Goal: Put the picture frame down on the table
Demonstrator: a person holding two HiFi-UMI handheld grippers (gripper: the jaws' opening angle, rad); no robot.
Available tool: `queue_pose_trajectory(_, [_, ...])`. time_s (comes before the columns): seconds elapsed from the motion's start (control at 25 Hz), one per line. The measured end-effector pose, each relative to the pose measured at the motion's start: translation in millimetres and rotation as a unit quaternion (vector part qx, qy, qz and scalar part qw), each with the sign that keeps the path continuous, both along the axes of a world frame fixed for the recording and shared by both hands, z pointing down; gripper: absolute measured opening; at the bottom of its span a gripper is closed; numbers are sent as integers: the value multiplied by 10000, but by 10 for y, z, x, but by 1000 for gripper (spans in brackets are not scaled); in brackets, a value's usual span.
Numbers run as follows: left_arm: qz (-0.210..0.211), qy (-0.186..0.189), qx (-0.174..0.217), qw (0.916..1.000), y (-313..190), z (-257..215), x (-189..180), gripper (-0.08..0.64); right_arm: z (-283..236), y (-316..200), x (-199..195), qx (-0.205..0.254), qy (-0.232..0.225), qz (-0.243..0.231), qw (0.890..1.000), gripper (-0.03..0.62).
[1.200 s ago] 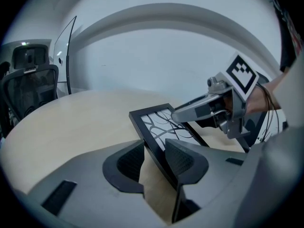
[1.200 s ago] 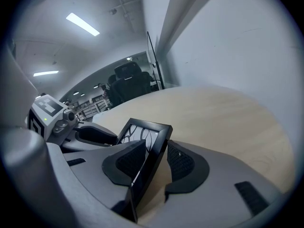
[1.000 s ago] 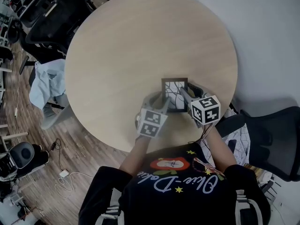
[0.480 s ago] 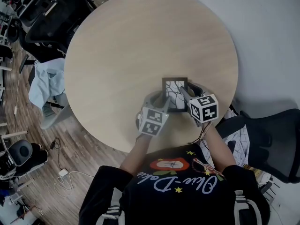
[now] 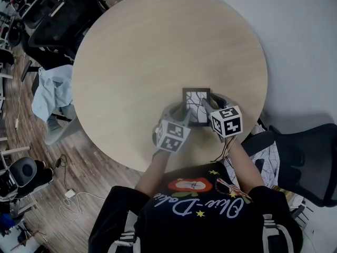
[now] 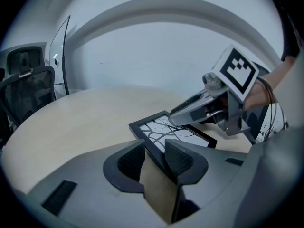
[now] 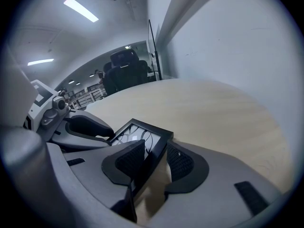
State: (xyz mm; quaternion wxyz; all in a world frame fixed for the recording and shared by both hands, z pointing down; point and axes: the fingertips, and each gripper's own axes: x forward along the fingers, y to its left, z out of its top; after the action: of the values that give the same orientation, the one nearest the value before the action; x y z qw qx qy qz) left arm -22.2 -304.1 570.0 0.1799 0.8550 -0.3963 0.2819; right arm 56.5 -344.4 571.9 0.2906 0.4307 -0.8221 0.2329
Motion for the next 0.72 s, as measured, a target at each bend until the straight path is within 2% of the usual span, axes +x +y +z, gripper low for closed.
queue_pose_trajectory(0.2, [-37, 5, 82, 10000, -17, -15, -20, 114, 4, -1, -3, 71, 124, -30, 9999, 124])
queue_pose_trajectory(0.28, [-39, 67, 191, 9998, -39, -60, -17, 59, -3, -4, -3, 93, 133, -23, 9999, 123])
queue_pose_trajectory(0.48, [2, 113, 267, 9996, -26, -105, 3, 55, -56, 4, 13, 174, 101, 29, 9998, 118])
queue_pose_trajectory(0.72, [-9, 161, 477, 9987, -41, -209, -8, 31, -154, 24, 33, 319, -26, 94, 9994, 63])
